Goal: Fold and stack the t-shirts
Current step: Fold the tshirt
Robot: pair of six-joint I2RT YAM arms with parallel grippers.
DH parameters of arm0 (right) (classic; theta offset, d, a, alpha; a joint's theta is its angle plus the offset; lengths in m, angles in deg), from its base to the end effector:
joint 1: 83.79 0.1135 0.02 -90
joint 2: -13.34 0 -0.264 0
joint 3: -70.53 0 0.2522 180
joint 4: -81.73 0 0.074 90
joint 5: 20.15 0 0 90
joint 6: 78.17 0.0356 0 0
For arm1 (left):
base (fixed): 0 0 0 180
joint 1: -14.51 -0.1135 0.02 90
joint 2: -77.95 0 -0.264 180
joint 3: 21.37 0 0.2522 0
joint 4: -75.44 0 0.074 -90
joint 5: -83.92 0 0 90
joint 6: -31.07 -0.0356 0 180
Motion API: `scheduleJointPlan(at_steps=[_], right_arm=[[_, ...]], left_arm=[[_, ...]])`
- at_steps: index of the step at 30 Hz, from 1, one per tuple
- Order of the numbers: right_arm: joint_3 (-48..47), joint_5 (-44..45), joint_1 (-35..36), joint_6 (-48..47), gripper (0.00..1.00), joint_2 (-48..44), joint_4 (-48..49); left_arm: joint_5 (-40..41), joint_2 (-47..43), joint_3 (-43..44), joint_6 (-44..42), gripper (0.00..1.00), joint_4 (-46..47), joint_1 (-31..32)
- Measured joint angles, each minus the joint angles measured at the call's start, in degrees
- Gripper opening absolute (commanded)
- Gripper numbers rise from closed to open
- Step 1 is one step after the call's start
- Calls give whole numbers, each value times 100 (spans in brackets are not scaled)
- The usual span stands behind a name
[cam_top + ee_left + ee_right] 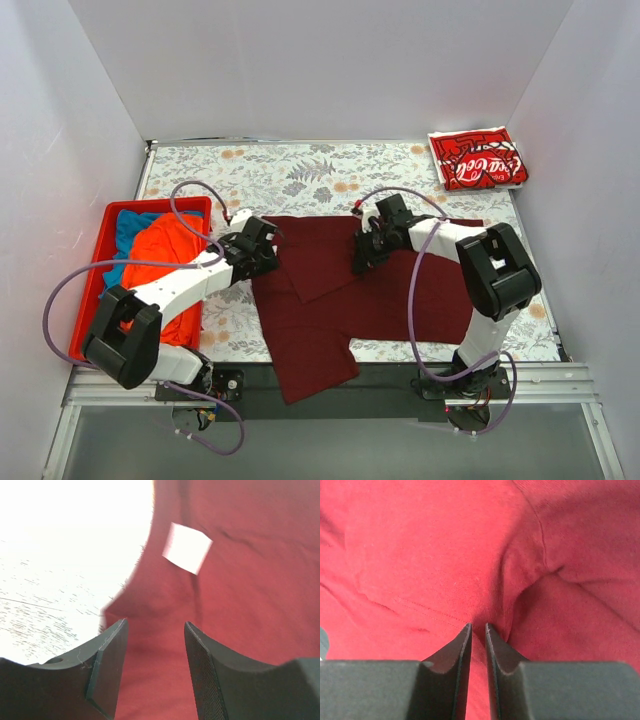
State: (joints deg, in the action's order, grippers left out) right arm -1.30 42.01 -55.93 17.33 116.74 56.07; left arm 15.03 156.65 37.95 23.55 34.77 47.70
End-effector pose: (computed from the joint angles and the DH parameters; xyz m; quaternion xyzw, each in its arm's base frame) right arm 0.3044 0.1797 0.1496 -0.2471 0.9004 0.2997 0.1960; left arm 0.2244 -0.1314 0.1958 -0.4390 0.8434 -0.1208 0.2850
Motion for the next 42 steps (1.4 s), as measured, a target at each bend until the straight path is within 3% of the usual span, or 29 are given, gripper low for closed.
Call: scheduleJointPlan(at_steps=[4, 11, 17, 21, 24, 29, 33, 37, 39, 42], right_arm=[[247, 61, -304, 7, 26, -341, -109], [133, 186, -1797, 114, 42, -1329, -328], [-48, 542, -2999, 407, 45, -1563, -120], [-15, 608, -3790, 632, 47, -1456, 157], [-4, 619, -4264, 756, 47, -1215, 426], [15, 535, -4686, 903, 46, -584, 798], [15, 463, -4894, 962, 46, -109, 951], [-26, 334, -4966, 979, 46, 221, 1132], [-133, 203, -4992, 979, 46, 332, 1193], [-216, 144, -4990, 960, 45, 385, 1213]], left_arm=[[-59, 37, 42, -50, 48, 15, -538], [-315, 1075, 1123, -269, 51, 197, -1307], [-647, 2354, 2267, -581, 55, 560, -1394], [-789, 2872, 2496, -772, 55, 601, -1390], [-796, 3121, 2590, -846, 48, 605, -1390], [-603, 3373, 2778, -946, 10, 708, -1390], [-310, 3432, 2839, -1058, 7, 721, -1521], [-118, 3445, 2868, -1270, 15, 697, -1757], [-61, 3447, 2870, -1370, 32, 695, -1821], [2, 3445, 2870, -1469, 49, 682, -1845]])
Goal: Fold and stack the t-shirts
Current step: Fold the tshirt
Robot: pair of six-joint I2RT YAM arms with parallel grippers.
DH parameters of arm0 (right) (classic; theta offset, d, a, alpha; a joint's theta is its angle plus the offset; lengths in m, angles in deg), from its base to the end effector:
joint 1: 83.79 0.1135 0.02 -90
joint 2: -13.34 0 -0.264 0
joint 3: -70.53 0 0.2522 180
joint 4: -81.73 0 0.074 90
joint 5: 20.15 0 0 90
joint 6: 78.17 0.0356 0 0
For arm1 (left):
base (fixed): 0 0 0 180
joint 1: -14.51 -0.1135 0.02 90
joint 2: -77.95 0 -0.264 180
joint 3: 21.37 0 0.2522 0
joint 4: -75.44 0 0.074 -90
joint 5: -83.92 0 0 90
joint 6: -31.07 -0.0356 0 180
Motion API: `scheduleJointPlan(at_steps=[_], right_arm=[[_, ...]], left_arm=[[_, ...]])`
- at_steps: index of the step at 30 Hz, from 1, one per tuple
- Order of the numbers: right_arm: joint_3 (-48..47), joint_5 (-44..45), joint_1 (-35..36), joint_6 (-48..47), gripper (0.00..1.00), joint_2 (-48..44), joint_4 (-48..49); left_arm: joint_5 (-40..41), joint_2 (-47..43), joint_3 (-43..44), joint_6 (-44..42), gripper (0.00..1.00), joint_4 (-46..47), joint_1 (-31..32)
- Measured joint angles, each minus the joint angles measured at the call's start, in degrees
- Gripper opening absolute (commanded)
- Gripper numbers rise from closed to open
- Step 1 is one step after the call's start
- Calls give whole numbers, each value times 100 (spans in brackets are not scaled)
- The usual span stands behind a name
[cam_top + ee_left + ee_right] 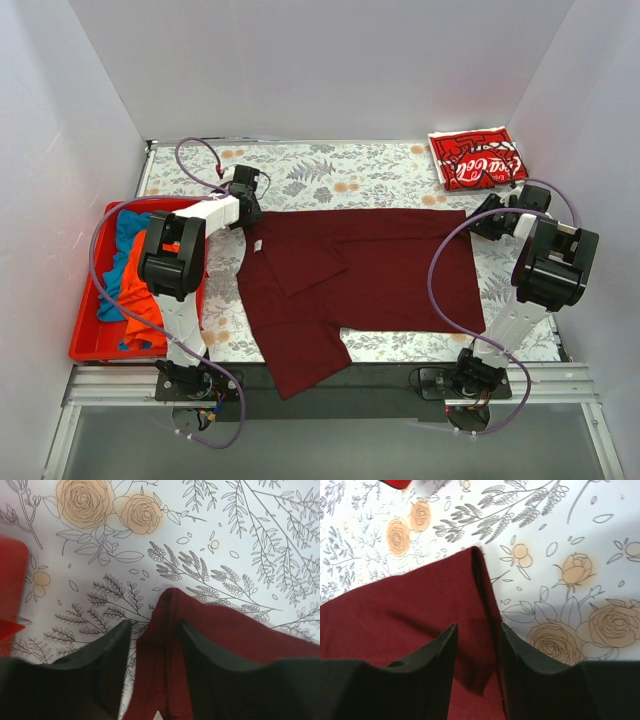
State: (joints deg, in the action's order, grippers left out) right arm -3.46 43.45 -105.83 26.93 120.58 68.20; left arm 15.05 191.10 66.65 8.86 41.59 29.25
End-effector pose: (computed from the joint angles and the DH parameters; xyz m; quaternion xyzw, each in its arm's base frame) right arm 0.3597 -0.1285 0.1502 0.2085 0.8848 0.1902 0.3707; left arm 0.3972 -0.0912 0.1573 -0.4669 0.8256 -0.0406 0.3141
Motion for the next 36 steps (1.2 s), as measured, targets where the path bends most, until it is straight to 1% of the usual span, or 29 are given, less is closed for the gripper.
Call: scheduleJointPlan(at_steps=[4, 7, 10, 16, 18, 21, 25, 27, 28, 31, 32, 33, 36], right_arm=[[0, -133, 4, -17, 45, 0, 103], [-55, -282, 4, -28, 43, 0, 144], [-219, -428, 9, -24, 42, 13, 188], [-601, -575, 37, -26, 41, 339, 387], [-610, -581, 42, -28, 40, 455, 407], [-625, -601, 42, -28, 39, 627, 404], [-717, -702, 42, -26, 33, 815, 411], [-789, -750, 42, -35, 28, 857, 420], [-824, -774, 42, -35, 23, 876, 422], [-935, -813, 44, -44, 13, 946, 426], [-986, -820, 44, -48, 4, 992, 424], [-1051, -831, 44, -63, 1, 1045, 426], [-1270, -835, 44, -55, 1, 1235, 424]], left_arm=[[4, -70, 0, -133, 62, -17, 11], [-20, -321, 0, -210, 63, -66, 116], [-17, -713, -7, -284, 63, -87, 354], [-101, -1845, -387, -391, 64, 59, 1095], [-107, -1976, -603, -391, 64, 92, 1132], [-122, -1869, -837, -389, 64, 70, 1080], [-201, -1600, -1019, -389, 64, 11, 1023], [-229, -1484, -1062, -389, 64, 22, 1023], [-232, -1421, -1088, -385, 64, 28, 1023], [-229, -1255, -1117, -317, 64, -22, 1023], [-227, -1180, -1119, -280, 64, -70, 1023], [-223, -1115, -1121, -232, 64, -111, 1023], [-197, -938, -1165, -136, 64, -210, 1023]])
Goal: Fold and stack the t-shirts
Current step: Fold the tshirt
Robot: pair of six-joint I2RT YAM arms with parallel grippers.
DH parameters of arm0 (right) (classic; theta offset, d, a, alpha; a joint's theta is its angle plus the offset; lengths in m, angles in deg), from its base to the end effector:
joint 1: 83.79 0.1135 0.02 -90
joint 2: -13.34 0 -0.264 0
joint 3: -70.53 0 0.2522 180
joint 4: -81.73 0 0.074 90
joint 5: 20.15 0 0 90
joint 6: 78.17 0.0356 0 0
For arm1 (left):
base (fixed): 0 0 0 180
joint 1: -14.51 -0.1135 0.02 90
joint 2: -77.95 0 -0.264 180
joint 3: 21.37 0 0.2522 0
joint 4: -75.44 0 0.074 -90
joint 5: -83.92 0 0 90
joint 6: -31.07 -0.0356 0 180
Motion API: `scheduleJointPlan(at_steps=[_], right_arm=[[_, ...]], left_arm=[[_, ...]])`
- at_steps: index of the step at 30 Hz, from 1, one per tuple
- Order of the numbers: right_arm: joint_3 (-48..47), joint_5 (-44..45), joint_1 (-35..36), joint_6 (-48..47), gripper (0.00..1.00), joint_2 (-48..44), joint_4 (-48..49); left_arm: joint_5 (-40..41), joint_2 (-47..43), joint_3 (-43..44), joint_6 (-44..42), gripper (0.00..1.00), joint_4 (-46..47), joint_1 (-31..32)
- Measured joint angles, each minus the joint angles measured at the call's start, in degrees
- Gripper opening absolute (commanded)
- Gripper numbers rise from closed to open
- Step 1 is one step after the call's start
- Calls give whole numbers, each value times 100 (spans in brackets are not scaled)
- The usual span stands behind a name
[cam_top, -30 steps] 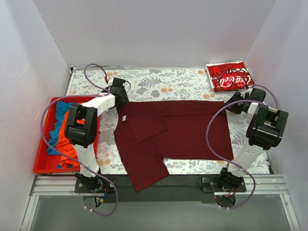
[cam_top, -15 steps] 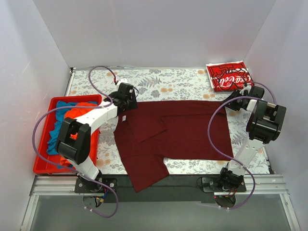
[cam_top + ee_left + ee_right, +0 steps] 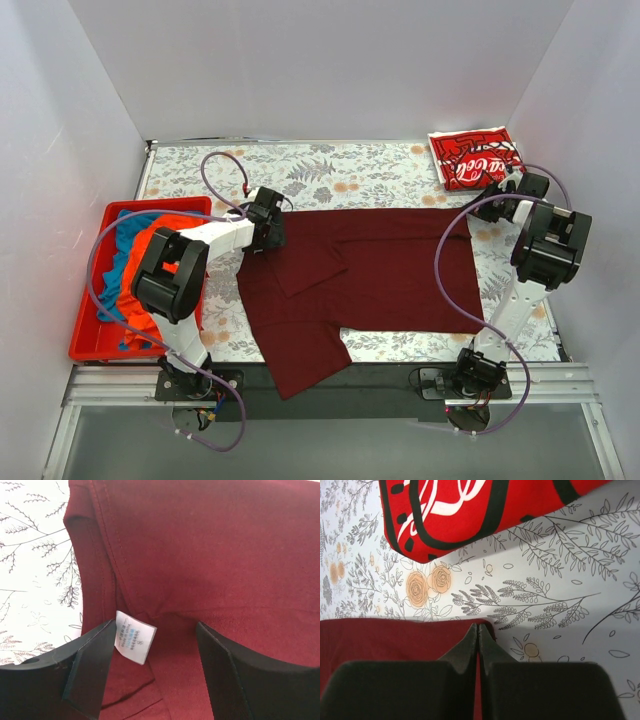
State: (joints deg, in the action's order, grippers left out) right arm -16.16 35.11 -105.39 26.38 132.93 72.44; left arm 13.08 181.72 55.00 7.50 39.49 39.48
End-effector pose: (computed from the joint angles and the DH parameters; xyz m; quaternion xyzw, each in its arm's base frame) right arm 0.4153 -0.1426 0.1367 0.1557 0.8670 0.2486 0.4028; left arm 0.3268 -0.1393 0.1577 -0.3755 0.8838 -0.0495 0.2746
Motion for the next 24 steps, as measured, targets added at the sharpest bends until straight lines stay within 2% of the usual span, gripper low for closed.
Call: scheduleJointPlan(at_steps=[11, 16, 21, 24], right_arm=[[-389, -46, 26, -17, 4, 337, -9], [-391, 52, 35, -66, 27, 332, -2], [-315, 238, 39, -68, 36, 101, -35], [70, 297, 39, 7, 38, -380, -50]], left_arm=[[125, 0, 7, 144, 64, -66, 28], [149, 0, 7, 153, 64, -70, 33], [162, 0, 7, 153, 65, -72, 33], [170, 0, 7, 151, 65, -76, 33]])
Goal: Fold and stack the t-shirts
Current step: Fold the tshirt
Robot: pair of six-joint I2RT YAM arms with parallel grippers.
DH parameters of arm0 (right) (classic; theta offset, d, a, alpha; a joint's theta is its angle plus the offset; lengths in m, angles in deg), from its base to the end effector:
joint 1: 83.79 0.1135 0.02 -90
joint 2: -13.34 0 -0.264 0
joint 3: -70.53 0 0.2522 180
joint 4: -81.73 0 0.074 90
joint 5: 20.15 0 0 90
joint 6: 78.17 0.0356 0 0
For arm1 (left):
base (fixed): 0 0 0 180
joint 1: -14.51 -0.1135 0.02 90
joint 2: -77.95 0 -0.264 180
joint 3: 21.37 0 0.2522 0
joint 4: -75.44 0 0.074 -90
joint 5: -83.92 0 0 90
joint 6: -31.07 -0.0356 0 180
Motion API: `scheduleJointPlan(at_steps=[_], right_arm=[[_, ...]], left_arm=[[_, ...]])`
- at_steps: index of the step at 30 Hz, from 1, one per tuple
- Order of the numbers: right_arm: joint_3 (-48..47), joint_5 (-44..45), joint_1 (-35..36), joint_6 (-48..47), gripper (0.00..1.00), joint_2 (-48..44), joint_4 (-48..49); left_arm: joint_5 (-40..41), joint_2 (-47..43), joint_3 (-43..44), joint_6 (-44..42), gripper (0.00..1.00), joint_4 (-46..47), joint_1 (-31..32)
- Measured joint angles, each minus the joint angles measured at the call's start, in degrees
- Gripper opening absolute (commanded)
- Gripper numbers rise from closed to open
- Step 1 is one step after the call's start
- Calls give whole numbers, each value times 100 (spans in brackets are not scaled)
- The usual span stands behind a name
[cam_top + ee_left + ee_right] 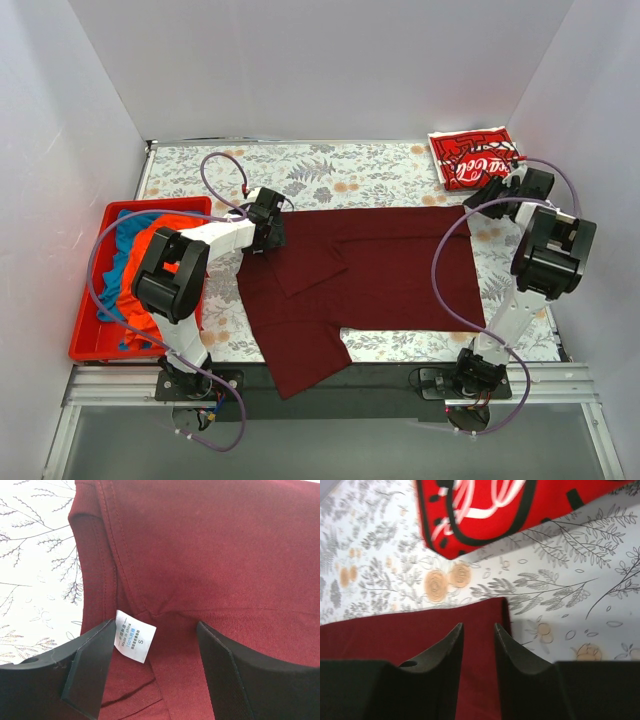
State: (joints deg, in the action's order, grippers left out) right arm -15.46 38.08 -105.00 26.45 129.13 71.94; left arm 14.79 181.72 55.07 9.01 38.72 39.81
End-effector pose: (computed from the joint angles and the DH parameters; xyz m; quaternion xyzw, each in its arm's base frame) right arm 0.4114 -0.1396 0.1594 0.1568 0.8639 0.2237 0.4232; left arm 0.3253 -0.1397 0.1577 -0.3863 0.8780 -0.0393 0.2799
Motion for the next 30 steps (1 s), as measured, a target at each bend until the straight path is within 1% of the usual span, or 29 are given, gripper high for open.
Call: scheduleJointPlan(at_steps=[2, 5, 8, 11, 16, 19, 25, 30], right_arm=[[376, -4, 0, 81, 38, -516, 57], [804, -68, 0, 232, 39, -1049, 179], [1167, -302, 0, 452, 40, -1252, 463], [1504, -608, 2, 702, 40, -1156, 769], [1825, -927, -20, 946, 40, -636, 1097], [1851, -1172, -131, 1095, 40, -398, 1311], [1845, -1416, -400, 1226, 40, -236, 1569], [1508, -1565, -483, 1331, 40, 48, 1585]], left_arm=[[11, 0, 0, 0, 65, 0, 2], [31, 0, 0, -2, 65, -7, 2], [46, 0, 0, 0, 65, -11, 4], [79, 0, 0, -2, 65, -15, 7], [129, 0, 4, -2, 65, -33, 7], [170, 0, 7, -4, 65, -50, 7], [247, 92, 131, -24, 66, -133, 4], [151, 459, 621, -68, 68, -225, -146]])
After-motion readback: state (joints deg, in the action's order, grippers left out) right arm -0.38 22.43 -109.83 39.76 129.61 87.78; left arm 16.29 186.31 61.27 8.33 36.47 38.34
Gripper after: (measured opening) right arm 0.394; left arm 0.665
